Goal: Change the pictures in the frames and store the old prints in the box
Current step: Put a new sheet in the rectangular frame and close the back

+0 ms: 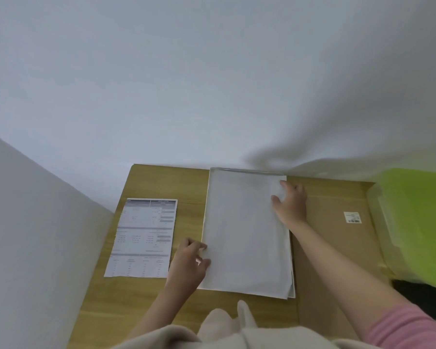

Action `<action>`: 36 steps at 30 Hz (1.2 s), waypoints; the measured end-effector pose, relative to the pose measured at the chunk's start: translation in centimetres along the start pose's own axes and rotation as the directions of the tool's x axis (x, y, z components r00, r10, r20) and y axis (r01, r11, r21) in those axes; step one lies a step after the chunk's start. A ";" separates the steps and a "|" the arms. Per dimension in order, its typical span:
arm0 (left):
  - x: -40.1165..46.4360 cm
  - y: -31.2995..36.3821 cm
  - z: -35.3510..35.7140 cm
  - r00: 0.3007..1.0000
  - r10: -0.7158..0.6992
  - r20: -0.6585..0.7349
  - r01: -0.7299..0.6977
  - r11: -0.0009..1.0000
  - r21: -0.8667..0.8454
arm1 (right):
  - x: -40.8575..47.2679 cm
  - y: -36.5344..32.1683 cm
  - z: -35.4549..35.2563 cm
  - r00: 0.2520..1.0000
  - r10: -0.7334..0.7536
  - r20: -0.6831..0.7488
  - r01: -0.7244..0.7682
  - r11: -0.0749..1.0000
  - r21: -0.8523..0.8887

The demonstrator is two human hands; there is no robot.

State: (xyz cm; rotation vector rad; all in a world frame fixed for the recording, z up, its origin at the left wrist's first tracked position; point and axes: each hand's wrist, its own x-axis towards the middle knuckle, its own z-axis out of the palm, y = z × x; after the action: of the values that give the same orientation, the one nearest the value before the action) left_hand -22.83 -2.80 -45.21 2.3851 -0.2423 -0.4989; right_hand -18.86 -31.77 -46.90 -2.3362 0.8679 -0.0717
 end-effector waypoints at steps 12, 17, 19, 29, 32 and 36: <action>-0.1 -0.8 0.4 1.000 0.017 0.017 -0.017 1.000 0.000 | 0.6 0.0 0.3 0.999 -0.002 0.052 0.006 0.997 -0.076; -0.3 -1.1 0.7 1.000 0.025 0.011 -0.025 1.000 0.001 | 0.4 0.0 -0.2 0.999 0.000 0.049 0.000 1.000 -0.020; -0.5 -1.1 0.8 0.999 0.037 -0.015 -0.036 0.999 0.021 | -0.1 0.2 -0.6 0.999 -0.015 0.047 0.012 0.998 0.057; -3.2 2.3 2.8 0.984 0.126 -0.125 -0.126 0.992 0.014 | -8.0 5.5 -5.2 0.999 -0.041 0.021 0.036 0.983 0.178; -4.4 4.5 4.8 0.982 0.163 -0.094 -0.165 0.986 -0.010 | -11.0 8.6 -7.1 1.000 -0.010 0.008 0.008 0.984 0.180; -6.2 7.7 8.1 0.985 0.169 -0.034 -0.171 0.984 -0.058 | -14.7 13.2 -9.6 0.999 0.043 0.008 -0.044 0.992 0.116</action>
State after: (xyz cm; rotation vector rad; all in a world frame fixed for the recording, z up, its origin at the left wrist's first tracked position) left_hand -32.09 -11.44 -44.01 2.2860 -0.4083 -0.3857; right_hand -40.35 -35.78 -44.59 -2.2075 0.8878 -0.0955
